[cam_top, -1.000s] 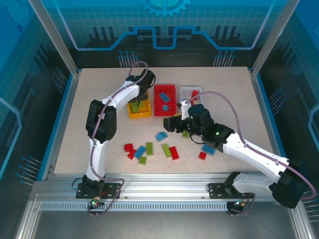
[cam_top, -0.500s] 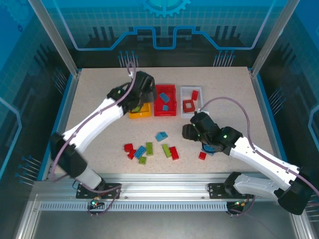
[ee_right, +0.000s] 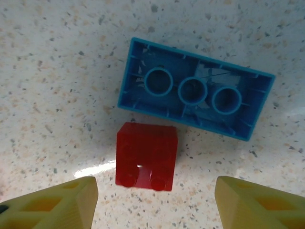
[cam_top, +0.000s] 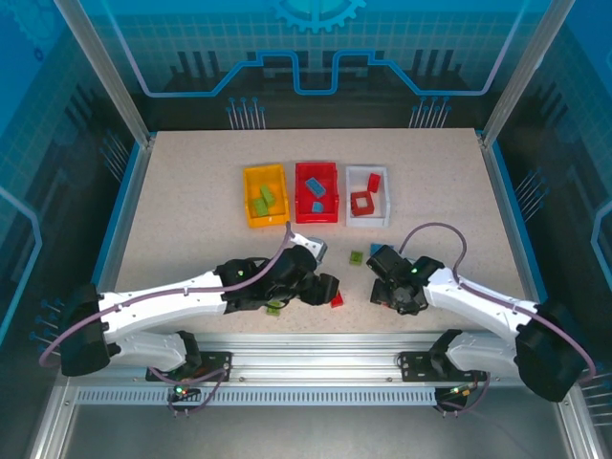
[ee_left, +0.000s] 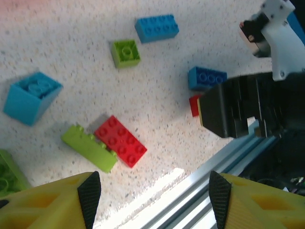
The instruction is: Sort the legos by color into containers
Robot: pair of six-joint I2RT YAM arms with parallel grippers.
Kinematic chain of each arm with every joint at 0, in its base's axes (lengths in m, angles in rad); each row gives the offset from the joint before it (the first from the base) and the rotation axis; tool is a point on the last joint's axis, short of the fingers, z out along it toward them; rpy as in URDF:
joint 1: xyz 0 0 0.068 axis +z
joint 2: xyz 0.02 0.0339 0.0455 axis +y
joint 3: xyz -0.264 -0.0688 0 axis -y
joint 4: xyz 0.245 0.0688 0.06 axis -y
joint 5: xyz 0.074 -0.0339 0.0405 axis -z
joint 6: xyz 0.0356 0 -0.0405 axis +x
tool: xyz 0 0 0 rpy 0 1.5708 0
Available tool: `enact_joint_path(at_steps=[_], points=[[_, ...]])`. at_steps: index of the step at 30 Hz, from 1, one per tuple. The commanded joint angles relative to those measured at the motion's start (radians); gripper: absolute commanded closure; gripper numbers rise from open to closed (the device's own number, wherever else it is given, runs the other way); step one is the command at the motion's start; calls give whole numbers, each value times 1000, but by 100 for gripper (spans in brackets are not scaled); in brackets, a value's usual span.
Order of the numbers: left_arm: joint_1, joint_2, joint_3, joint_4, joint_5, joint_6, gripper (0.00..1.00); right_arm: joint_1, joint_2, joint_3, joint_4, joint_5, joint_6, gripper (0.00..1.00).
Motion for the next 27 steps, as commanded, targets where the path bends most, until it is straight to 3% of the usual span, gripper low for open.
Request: enact_joint_path(at_steps=[1, 9, 16, 20, 23, 27], points=[[-3, -38, -2, 65, -33, -38, 35, -21, 31, -1, 64, -34, 6, 34], [-3, -52, 23, 69, -45, -10, 35, -51, 109, -16, 95, -29, 3, 48], [-3, -84, 26, 52, -81, -8, 35, -17, 100, 42, 71, 24, -35, 75], [-2, -107, 54, 24, -149, -2, 34, 24, 38, 186, -25, 119, -93, 75], [10, -102, 89, 21, -176, 14, 34, -46, 69, 326, -38, 154, -212, 75], [54, -78, 132, 36, -164, 30, 33, -183, 236, 499, 47, 89, -382, 76]])
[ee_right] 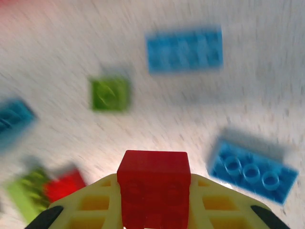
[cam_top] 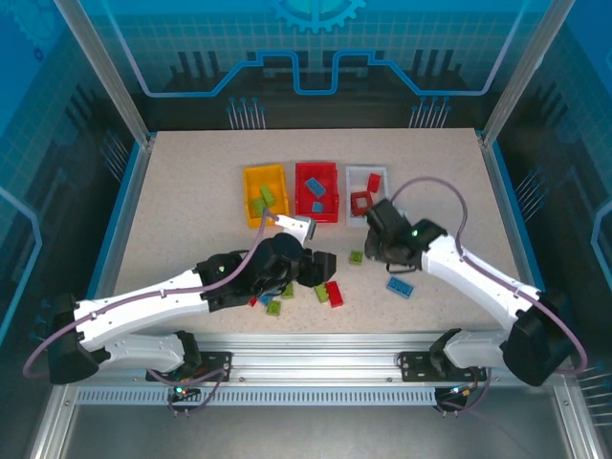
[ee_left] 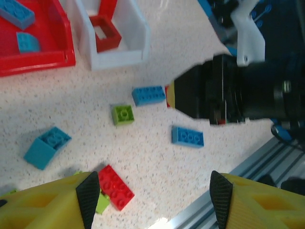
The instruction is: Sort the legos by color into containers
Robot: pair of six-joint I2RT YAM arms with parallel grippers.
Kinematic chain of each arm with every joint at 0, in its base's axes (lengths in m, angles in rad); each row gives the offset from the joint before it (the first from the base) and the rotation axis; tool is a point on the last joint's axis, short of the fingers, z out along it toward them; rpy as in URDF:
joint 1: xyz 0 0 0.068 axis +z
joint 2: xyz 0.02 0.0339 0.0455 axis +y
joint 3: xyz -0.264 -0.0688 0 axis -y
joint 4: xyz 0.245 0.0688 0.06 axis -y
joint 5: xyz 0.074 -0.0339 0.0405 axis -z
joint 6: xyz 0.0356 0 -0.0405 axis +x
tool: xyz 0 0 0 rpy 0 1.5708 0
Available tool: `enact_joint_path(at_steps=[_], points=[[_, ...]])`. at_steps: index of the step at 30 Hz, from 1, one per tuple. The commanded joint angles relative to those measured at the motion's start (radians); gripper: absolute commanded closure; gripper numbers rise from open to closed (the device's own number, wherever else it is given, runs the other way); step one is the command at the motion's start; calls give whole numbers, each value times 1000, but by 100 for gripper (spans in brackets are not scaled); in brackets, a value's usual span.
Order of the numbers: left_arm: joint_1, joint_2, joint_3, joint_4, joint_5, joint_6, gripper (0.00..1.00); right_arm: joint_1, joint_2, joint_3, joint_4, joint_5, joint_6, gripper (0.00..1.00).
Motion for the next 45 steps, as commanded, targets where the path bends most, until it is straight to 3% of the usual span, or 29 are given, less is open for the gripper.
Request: enact_joint_path(at_steps=[1, 6, 16, 23, 28, 32, 36, 40, 45], points=[[34, 12, 58, 11, -31, 32, 33, -92, 147, 130, 52, 5, -195, 77], [58, 59, 97, 42, -19, 53, 33, -170, 408, 400, 142, -27, -338, 77], [64, 152, 141, 116, -33, 102, 30, -269, 795, 758, 97, -158, -374, 75], [67, 173, 153, 69, -31, 107, 30, -284, 842, 796, 92, -174, -372, 55], [86, 163, 130, -7, -18, 85, 30, -284, 748, 741, 116, -183, -375, 47], [123, 146, 114, -92, -7, 69, 28, -279, 633, 682, 120, -184, -368, 48], [207, 162, 101, -177, 113, 90, 23, -245, 439, 548, 148, -170, -363, 49], [306, 237, 80, -194, 333, 264, 18, -148, 205, 293, 238, -191, -379, 48], [345, 429, 165, -308, 327, 541, 16, 61, -108, -77, 388, -217, -381, 36]])
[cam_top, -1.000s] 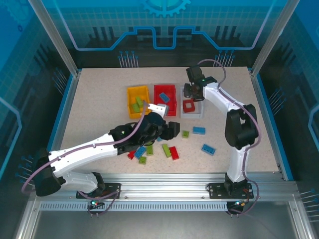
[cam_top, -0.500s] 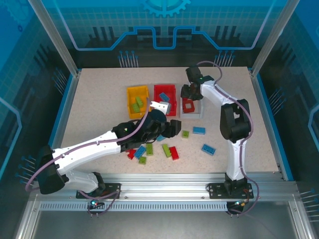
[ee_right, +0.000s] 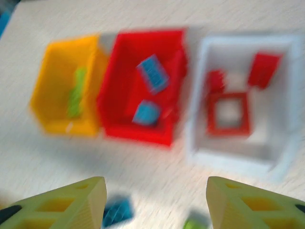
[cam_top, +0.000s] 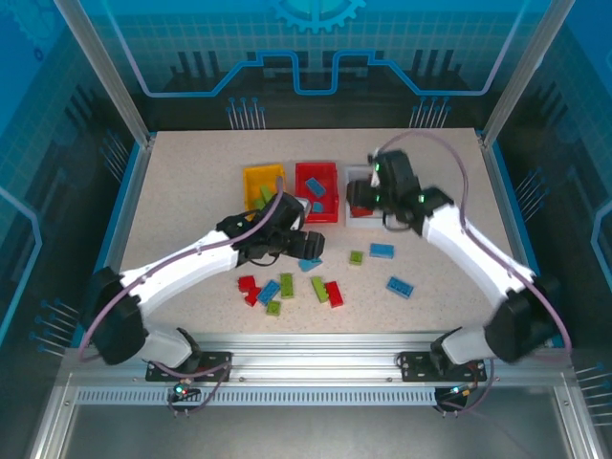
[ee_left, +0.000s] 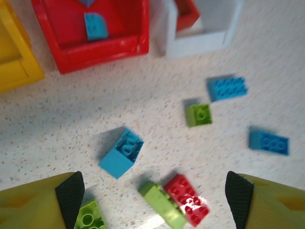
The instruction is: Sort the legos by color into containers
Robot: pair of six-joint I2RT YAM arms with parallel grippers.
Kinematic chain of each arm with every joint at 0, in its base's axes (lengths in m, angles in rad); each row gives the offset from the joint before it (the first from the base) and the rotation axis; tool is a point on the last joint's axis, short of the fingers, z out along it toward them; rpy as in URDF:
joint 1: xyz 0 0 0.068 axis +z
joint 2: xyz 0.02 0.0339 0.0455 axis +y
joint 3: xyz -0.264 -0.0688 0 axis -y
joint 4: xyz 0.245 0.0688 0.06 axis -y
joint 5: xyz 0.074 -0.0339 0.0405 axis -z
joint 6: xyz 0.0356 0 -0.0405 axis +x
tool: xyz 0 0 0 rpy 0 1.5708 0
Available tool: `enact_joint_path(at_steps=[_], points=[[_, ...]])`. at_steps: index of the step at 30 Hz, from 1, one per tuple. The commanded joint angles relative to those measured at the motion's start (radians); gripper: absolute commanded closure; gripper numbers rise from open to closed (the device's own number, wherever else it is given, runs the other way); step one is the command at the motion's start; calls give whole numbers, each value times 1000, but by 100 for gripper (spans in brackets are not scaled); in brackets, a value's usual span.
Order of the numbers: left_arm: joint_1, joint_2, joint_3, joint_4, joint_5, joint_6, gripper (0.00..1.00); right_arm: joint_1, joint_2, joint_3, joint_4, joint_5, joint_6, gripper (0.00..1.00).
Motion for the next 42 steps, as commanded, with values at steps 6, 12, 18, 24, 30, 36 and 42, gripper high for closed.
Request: enact_joint_path(at_steps=[6, 12, 18, 24, 30, 36, 42], points=[[13, 258, 112, -111, 52, 404, 14, 233, -412, -462, 140, -47, 163, 28], [12, 357, 160, -96, 46, 447, 18, 264, -566, -530, 61, -16, 241, 27], [12, 420, 173, -97, 33, 445, 44, 264, -549, -501, 37, -4, 234, 27], [12, 376, 159, -55, 23, 393, 67, 264, -511, -498, 74, -10, 243, 29], [48, 268, 278, -108, 7, 261, 67, 264, -517, -466, 88, 40, 219, 30], [140, 334, 512, -173, 60, 113, 69, 236, -436, -382, 178, 109, 169, 28], [211, 530, 763, -226, 39, -15, 70, 151, -301, -256, 215, 60, 156, 28]])
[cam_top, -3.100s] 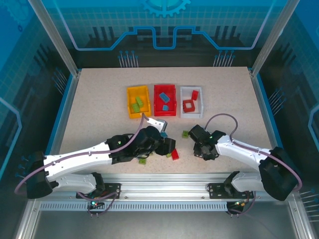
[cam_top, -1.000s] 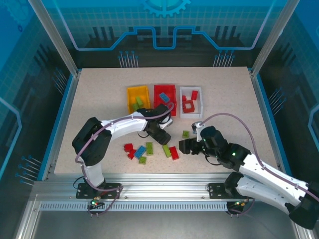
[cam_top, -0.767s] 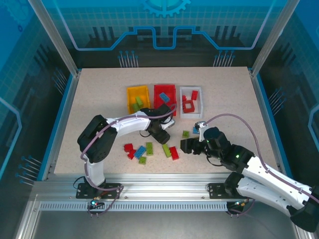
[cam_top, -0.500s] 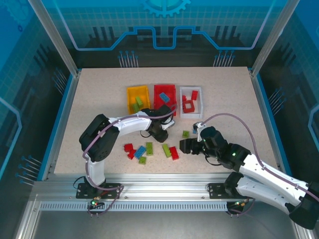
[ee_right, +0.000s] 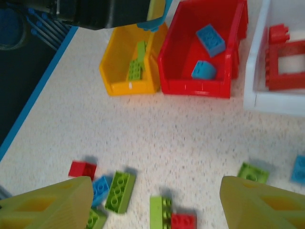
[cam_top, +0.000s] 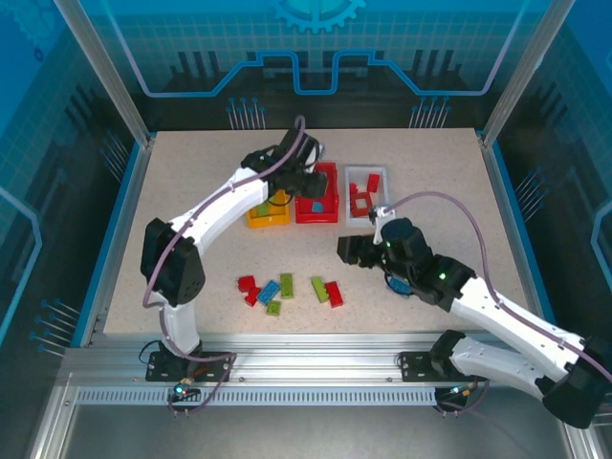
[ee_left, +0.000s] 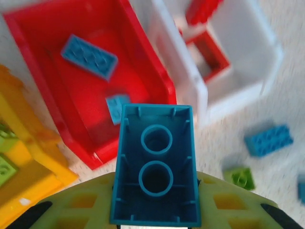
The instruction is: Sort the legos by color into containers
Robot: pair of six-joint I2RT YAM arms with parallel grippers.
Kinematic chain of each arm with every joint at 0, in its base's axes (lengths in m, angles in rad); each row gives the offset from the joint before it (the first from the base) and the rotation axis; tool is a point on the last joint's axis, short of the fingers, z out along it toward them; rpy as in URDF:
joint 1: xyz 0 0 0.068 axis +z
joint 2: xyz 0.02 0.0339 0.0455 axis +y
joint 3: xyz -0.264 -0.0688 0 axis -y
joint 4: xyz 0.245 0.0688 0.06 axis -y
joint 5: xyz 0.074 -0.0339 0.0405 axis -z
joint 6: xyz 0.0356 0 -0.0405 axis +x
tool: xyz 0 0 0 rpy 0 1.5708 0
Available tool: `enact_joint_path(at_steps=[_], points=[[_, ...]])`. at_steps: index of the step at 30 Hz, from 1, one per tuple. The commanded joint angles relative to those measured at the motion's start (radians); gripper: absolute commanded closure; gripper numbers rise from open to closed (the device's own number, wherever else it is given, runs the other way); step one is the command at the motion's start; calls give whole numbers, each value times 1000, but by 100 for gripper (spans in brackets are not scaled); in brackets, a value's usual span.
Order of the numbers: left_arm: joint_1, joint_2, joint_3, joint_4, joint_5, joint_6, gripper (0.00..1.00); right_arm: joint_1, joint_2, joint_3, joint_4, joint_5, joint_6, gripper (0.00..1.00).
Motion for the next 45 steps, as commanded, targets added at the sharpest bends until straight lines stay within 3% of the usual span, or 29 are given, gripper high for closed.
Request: enact_joint_path(at_steps=[1, 4, 8, 13, 17, 25, 34, 40, 45], points=[[38, 135, 100, -72, 20, -120, 70, -41, 48, 69, 57, -16, -21, 28], [53, 224, 201, -78, 27, -148, 70, -59, 83, 85, 56, -24, -19, 28], [53, 334, 320, -162, -47, -166, 74, -75, 101, 84, 50, -40, 1, 29], [35, 391, 337, -191, -115, -180, 72, -84, 86, 63, 53, -47, 17, 28], [7, 415, 337, -203, -190, -172, 65, -92, 78, 52, 51, -56, 22, 28], [-17, 417, 346, -222, -213, -187, 42, -99, 69, 48, 35, -67, 17, 27], [-54, 200, 267, -187, -240, -250, 45, -111, 45, 35, -8, -57, -4, 28], [-74, -68, 16, -89, -245, -328, 46, -104, 52, 41, -93, -34, -14, 31], [-99, -363, -266, -4, -221, -377, 48, -18, 86, 79, -206, 75, -32, 33]])
